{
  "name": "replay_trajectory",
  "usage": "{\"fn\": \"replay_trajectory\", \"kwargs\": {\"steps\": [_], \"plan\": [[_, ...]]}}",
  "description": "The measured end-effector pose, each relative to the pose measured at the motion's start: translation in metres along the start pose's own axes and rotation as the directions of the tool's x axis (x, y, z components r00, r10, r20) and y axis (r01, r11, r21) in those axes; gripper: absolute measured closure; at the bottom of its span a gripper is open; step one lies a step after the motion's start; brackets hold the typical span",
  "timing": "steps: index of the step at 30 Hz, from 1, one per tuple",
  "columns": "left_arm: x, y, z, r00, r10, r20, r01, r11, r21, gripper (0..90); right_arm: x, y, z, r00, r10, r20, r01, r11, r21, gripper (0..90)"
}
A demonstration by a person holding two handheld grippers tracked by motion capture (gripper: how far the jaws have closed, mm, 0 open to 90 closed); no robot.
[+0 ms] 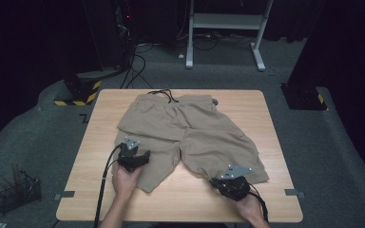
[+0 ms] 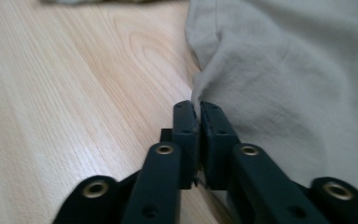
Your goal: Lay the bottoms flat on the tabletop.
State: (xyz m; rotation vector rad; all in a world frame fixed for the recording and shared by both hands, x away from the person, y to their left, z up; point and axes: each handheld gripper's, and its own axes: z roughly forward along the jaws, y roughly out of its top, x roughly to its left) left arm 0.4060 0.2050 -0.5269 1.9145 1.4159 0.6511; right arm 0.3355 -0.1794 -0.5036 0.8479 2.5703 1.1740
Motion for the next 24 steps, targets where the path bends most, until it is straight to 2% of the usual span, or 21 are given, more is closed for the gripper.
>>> {"fn": "replay_trajectory", "kwargs": {"steps": [1, 2, 4, 6, 8, 10, 11, 13, 16, 17, 18, 19, 20, 22, 24], "plan": [[0.000, 0.000, 0.000, 1.0000, 0.000, 0.000, 0.000, 1.0000, 0.000, 34.7, 0.000, 0.000, 0.000, 1.0000, 0.000, 0.000, 0.000, 1.000, 0.000, 75.3], [0.000, 0.000, 0.000, 1.0000, 0.000, 0.000, 0.000, 1.0000, 0.000, 34.7, -0.004, 0.004, -0.005, 0.9996, 0.025, 0.015, -0.025, 0.999, -0.040, 68.7], [0.000, 0.000, 0.000, 1.0000, 0.000, 0.000, 0.000, 1.0000, 0.000, 34.7, -0.008, 0.013, -0.011, 0.9984, 0.045, 0.036, -0.041, 0.995, -0.088, 65.9], [0.000, 0.000, 0.000, 1.0000, -0.001, 0.000, 0.001, 1.0000, 0.000, 34.7, -0.012, 0.021, -0.013, 0.9974, 0.054, 0.047, -0.048, 0.992, -0.118, 64.2], [0.000, 0.000, 0.000, 1.0000, -0.002, -0.001, 0.002, 1.0000, 0.000, 34.7, -0.016, 0.032, -0.010, 0.9974, 0.060, 0.041, -0.054, 0.990, -0.130, 62.9], [0.000, 0.000, 0.000, 1.0000, -0.004, -0.001, 0.004, 1.0000, -0.001, 34.7, -0.017, 0.039, -0.003, 0.9971, 0.052, 0.056, -0.046, 0.993, -0.106, 64.2], [0.000, 0.000, 0.000, 1.0000, -0.005, -0.001, 0.005, 1.0000, -0.002, 34.7, -0.018, 0.041, 0.003, 0.9963, 0.052, 0.068, -0.047, 0.996, -0.075, 66.0], [0.000, 0.000, 0.000, 1.0000, -0.003, -0.002, 0.003, 1.0000, -0.001, 34.7, -0.021, 0.041, 0.019, 0.9944, 0.039, 0.098, -0.040, 0.999, 0.005, 75.7], [0.000, 0.000, 0.000, 1.0000, -0.006, 0.001, 0.006, 1.0000, -0.002, 34.7, -0.020, 0.033, 0.038, 0.9970, 0.036, 0.069, -0.042, 0.995, 0.087, 87.8], [0.000, 0.000, 0.000, 1.0000, -0.006, 0.001, 0.006, 1.0000, -0.002, 34.7, -0.016, 0.030, 0.042, 0.9979, 0.027, 0.059, -0.033, 0.993, 0.110, 88.6], [0.000, 0.000, 0.000, 1.0000, -0.005, 0.001, 0.005, 1.0000, -0.002, 34.7, -0.010, 0.028, 0.044, 0.9988, 0.017, 0.046, -0.022, 0.994, 0.106, 89.1], [0.000, 0.000, 0.000, 1.0000, -0.005, 0.001, 0.005, 1.0000, -0.002, 34.6, -0.010, 0.028, 0.044, 0.9988, 0.017, 0.046, -0.022, 0.994, 0.106, 89.1], [0.000, 0.000, 0.000, 1.0000, -0.005, 0.001, 0.005, 1.0000, -0.001, 34.6, 0.003, 0.025, 0.042, 0.9998, -0.021, 0.004, 0.020, 0.994, 0.111, 88.9], [0.000, 0.000, 0.000, 1.0000, -0.005, 0.001, 0.005, 1.0000, -0.002, 34.6, 0.015, 0.023, 0.040, 0.9970, -0.077, -0.009, 0.077, 0.991, 0.110, 83.4], [0.000, 0.000, 0.000, 1.0000, -0.005, 0.001, 0.005, 1.0000, -0.002, 34.6, 0.019, 0.022, 0.038, 0.9955, -0.095, 0.002, 0.094, 0.990, 0.108, 76.1]]}}
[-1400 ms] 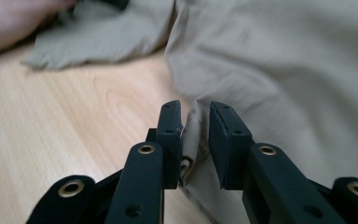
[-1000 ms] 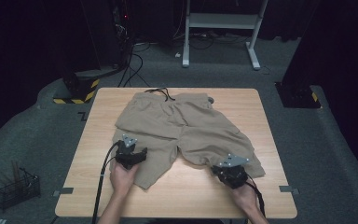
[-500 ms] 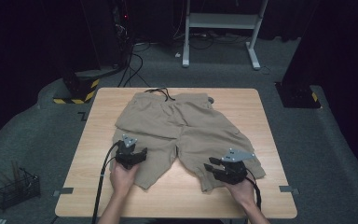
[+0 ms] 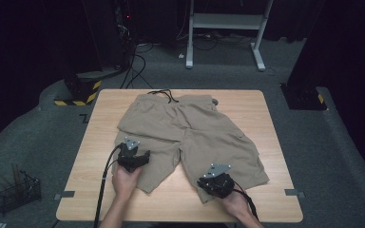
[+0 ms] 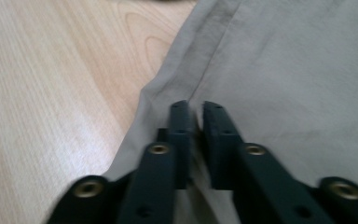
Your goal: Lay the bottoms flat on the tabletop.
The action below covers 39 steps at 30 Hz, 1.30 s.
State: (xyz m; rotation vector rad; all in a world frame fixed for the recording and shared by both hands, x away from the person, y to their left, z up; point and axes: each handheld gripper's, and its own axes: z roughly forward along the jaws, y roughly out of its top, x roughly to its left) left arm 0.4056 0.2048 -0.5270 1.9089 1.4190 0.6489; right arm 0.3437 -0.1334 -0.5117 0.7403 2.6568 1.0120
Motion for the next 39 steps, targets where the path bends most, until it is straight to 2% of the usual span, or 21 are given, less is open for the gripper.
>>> {"fn": "replay_trajectory", "kwargs": {"steps": [2, 4, 6, 7, 10, 11, 12, 15, 19, 20, 21, 22, 24, 27, 28, 30, 34, 35, 36, 38, 39], "plan": [[0.000, 0.000, 0.000, 1.0000, 0.000, 0.000, 0.000, 1.0000, 0.000, 34.6, -0.009, -0.002, -0.005, 0.9989, 0.045, 0.011, -0.045, 0.998, -0.033, 72.2], [0.000, 0.000, 0.000, 1.0000, 0.000, 0.000, 0.000, 1.0000, 0.000, 34.6, -0.026, -0.005, -0.013, 0.9897, 0.124, 0.073, -0.118, 0.990, -0.076, 66.8], [0.000, 0.000, 0.000, 1.0000, 0.000, 0.000, 0.000, 1.0000, 0.000, 34.6, -0.046, -0.010, -0.020, 0.9685, 0.196, 0.154, -0.182, 0.978, -0.103, 63.1], [0.000, 0.000, 0.000, 1.0000, 0.000, 0.000, 0.000, 1.0000, 0.000, 34.7, -0.060, -0.014, -0.024, 0.9485, 0.236, 0.211, -0.218, 0.970, -0.105, 63.1], [0.000, 0.000, 0.000, 1.0000, 0.000, 0.000, 0.000, 1.0000, 0.000, 34.6, -0.087, -0.027, -0.029, 0.9037, 0.307, 0.299, -0.296, 0.952, -0.083, 62.7], [0.000, 0.000, 0.000, 1.0000, 0.000, 0.000, 0.000, 1.0000, 0.000, 34.6, -0.092, -0.032, -0.030, 0.8933, 0.319, 0.316, -0.314, 0.947, -0.070, 62.1], [0.000, 0.000, 0.000, 1.0000, -0.001, 0.000, 0.001, 1.0000, 0.000, 34.6, -0.095, -0.037, -0.030, 0.8881, 0.327, 0.323, -0.325, 0.944, -0.061, 61.1], [0.000, 0.000, 0.000, 1.0000, 0.004, -0.002, -0.004, 1.0000, 0.000, 34.7, -0.090, -0.044, -0.033, 0.8986, 0.321, 0.299, -0.313, 0.947, -0.074, 59.1], [0.000, 0.000, 0.000, 1.0000, 0.004, 0.000, -0.004, 1.0000, 0.001, 34.7, -0.054, -0.046, -0.034, 0.9458, 0.237, 0.222, -0.229, 0.972, -0.058, 55.7], [0.000, 0.000, 0.000, 1.0000, 0.005, 0.000, -0.005, 1.0000, 0.001, 34.7, -0.054, -0.046, -0.034, 0.9458, 0.237, 0.222, -0.229, 0.972, -0.058, 55.7], [0.000, 0.000, 0.000, 1.0000, 0.006, 0.001, -0.006, 1.0000, 0.001, 34.7, -0.040, -0.044, -0.033, 0.9601, 0.197, 0.199, -0.190, 0.980, -0.052, 56.3], [0.000, 0.000, 0.000, 1.0000, 0.006, 0.002, -0.006, 1.0000, 0.001, 34.6, -0.036, -0.042, -0.031, 0.9642, 0.175, 0.199, -0.170, 0.985, -0.043, 56.0], [0.000, 0.000, 0.000, 1.0000, 0.008, 0.003, -0.008, 1.0000, 0.001, 34.7, -0.035, -0.033, -0.026, 0.9638, 0.141, 0.226, -0.137, 0.990, -0.033, 54.6], [0.000, 0.000, 0.000, 0.9999, 0.010, 0.004, -0.010, 0.9999, 0.000, 34.9, -0.042, -0.021, -0.022, 0.9585, 0.152, 0.241, -0.140, 0.988, -0.068, 53.3], [-0.001, 0.000, -0.001, 0.9999, 0.010, 0.008, -0.010, 0.9999, 0.000, 35.6, -0.053, -0.007, -0.018, 0.9529, 0.182, 0.242, -0.160, 0.981, -0.110, 51.7], [-0.002, 0.001, -0.003, 0.9998, 0.018, 0.014, -0.018, 0.9997, 0.014, 39.2, -0.065, 0.005, -0.009, 0.9436, 0.199, 0.265, -0.168, 0.977, -0.133, 50.3], [-0.004, 0.003, -0.007, 0.9984, 0.042, 0.038, -0.044, 0.9982, 0.042, 58.4, -0.081, 0.014, 0.010, 0.9365, 0.238, 0.257, -0.214, 0.970, -0.118, 49.3], [-0.005, 0.003, -0.012, 0.9960, 0.069, 0.057, -0.072, 0.9953, 0.064, 63.7, -0.086, 0.013, 0.021, 0.9351, 0.255, 0.246, -0.239, 0.967, -0.094, 48.4], [-0.005, 0.003, -0.012, 0.9960, 0.069, 0.057, -0.072, 0.9953, 0.064, 68.3, -0.086, 0.013, 0.021, 0.9351, 0.255, 0.246, -0.239, 0.967, -0.094, 48.4], [-0.005, -0.001, -0.022, 0.9922, 0.116, 0.046, -0.120, 0.9874, 0.103, 75.5, -0.084, 0.010, 0.024, 0.9358, 0.253, 0.245, -0.233, 0.966, -0.107, 46.9], [-0.005, -0.004, -0.026, 0.9928, 0.108, 0.052, -0.113, 0.9876, 0.109, 78.2, -0.083, 0.008, 0.023, 0.9362, 0.253, 0.244, -0.232, 0.966, -0.113, 46.8]]}}
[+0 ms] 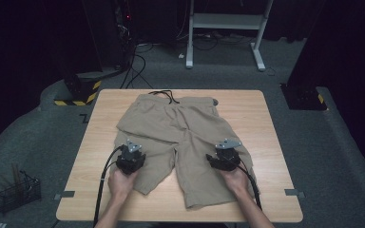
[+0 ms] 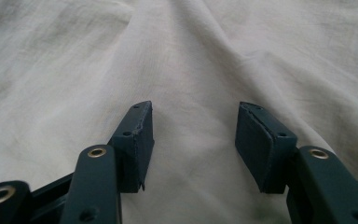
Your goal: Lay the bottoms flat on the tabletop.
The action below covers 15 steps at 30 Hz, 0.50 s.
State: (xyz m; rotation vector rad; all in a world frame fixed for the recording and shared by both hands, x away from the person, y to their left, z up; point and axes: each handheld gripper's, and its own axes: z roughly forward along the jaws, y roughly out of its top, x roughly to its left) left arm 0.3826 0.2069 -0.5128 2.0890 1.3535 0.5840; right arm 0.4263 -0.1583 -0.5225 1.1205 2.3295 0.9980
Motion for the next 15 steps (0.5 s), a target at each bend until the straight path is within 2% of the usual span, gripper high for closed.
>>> {"fn": "replay_trajectory", "kwargs": {"steps": [3, 4, 7, 8, 9, 10, 11, 12, 13, 14, 15], "plan": [[0.000, -0.012, -0.014, 0.9999, -0.002, 0.012, 0.002, 0.9997, 0.025, 84.7, 0.000, -0.002, -0.002, 1.0000, 0.000, -0.001, 0.000, 1.000, -0.003, 46.8], [0.000, -0.012, -0.014, 0.9999, -0.002, 0.012, 0.002, 0.9997, 0.025, 86.2, 0.000, -0.002, -0.002, 1.0000, 0.000, -0.001, 0.000, 1.000, -0.003, 46.8], [-0.003, -0.028, -0.032, 0.9990, 0.011, 0.043, -0.013, 0.9986, 0.052, 86.8, 0.000, -0.002, -0.002, 1.0000, 0.003, 0.000, -0.003, 1.000, -0.004, 46.7], [-0.003, -0.028, -0.032, 0.9990, 0.011, 0.043, -0.013, 0.9986, 0.052, 86.6, 0.000, -0.002, -0.002, 1.0000, 0.003, 0.001, -0.003, 1.000, -0.004, 46.6], [-0.003, -0.035, -0.041, 0.9986, 0.010, 0.052, -0.012, 0.9993, 0.035, 84.1, 0.000, -0.002, -0.002, 1.0000, -0.001, 0.003, 0.001, 1.000, -0.006, 46.6], [0.000, -0.035, -0.043, 0.9989, -0.002, 0.048, 0.002, 0.9998, 0.019, 78.4, 0.000, -0.002, -0.002, 1.0000, 0.000, 0.003, 0.000, 1.000, -0.005, 46.6], [0.004, -0.034, -0.046, 0.9991, -0.023, 0.034, 0.023, 0.9997, -0.003, 71.0, 0.000, -0.002, -0.002, 1.0000, 0.001, 0.003, -0.001, 1.000, -0.006, 46.6], [0.011, -0.031, -0.046, 0.9977, -0.066, 0.018, 0.066, 0.9974, -0.029, 65.0, 0.000, -0.002, -0.002, 1.0000, 0.000, 0.003, 0.000, 1.000, -0.006, 46.6], [0.017, -0.027, -0.046, 0.9958, -0.091, -0.001, 0.091, 0.9947, -0.047, 58.8, 0.000, -0.002, -0.002, 1.0000, 0.001, 0.003, -0.001, 1.000, -0.005, 46.6], [0.017, -0.027, -0.046, 0.9958, -0.091, -0.001, 0.091, 0.9947, -0.047, 54.0, 0.000, -0.002, -0.002, 1.0000, 0.001, 0.003, -0.001, 1.000, -0.005, 46.6], [0.027, -0.017, -0.041, 0.9922, -0.117, -0.043, 0.114, 0.9916, -0.061, 50.2, 0.000, -0.002, -0.002, 1.0000, 0.000, 0.004, 0.000, 1.000, -0.006, 46.6]]}}
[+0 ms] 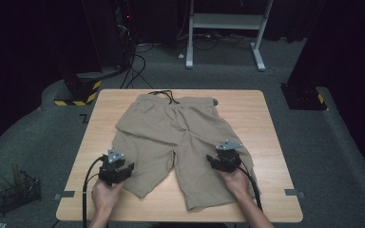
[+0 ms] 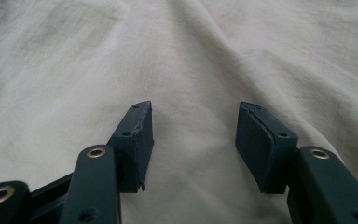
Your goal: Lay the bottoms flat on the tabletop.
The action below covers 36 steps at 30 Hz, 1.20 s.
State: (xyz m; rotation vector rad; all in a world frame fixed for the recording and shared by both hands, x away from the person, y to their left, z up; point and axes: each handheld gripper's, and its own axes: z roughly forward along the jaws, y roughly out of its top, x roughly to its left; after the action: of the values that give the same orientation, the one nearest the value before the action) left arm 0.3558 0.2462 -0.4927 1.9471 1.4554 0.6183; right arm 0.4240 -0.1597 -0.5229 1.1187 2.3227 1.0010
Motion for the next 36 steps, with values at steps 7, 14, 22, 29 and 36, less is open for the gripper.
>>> {"fn": "replay_trajectory", "kwargs": {"steps": [7, 14, 22, 29, 36], "plan": [[0.015, 0.021, 0.041, 0.9933, 0.029, -0.112, -0.018, 0.9949, 0.100, 46.2, 0.000, 0.000, 0.000, 1.0000, 0.000, 0.002, 0.000, 1.000, 0.000, 46.1], [0.027, 0.018, 0.046, 0.9968, -0.016, -0.078, 0.023, 0.9956, 0.091, 47.4, 0.000, 0.000, 0.000, 1.0000, 0.000, 0.005, 0.000, 1.000, 0.000, 45.7], [0.015, 0.018, 0.039, 0.9935, 0.106, -0.042, -0.100, 0.9856, 0.137, 85.3, 0.001, 0.000, 0.000, 1.0000, 0.000, 0.007, 0.000, 1.000, 0.000, 45.5], [0.008, 0.004, 0.017, 0.9944, 0.106, -0.005, -0.104, 0.9860, 0.130, 87.3, 0.001, 0.000, 0.000, 1.0000, 0.001, 0.007, -0.001, 1.000, 0.000, 45.5], [-0.007, -0.021, -0.004, 0.9938, 0.093, 0.061, -0.100, 0.9874, 0.123, 87.0, 0.001, 0.000, 0.000, 1.0000, 0.001, 0.009, -0.001, 1.000, 0.000, 45.1]]}}
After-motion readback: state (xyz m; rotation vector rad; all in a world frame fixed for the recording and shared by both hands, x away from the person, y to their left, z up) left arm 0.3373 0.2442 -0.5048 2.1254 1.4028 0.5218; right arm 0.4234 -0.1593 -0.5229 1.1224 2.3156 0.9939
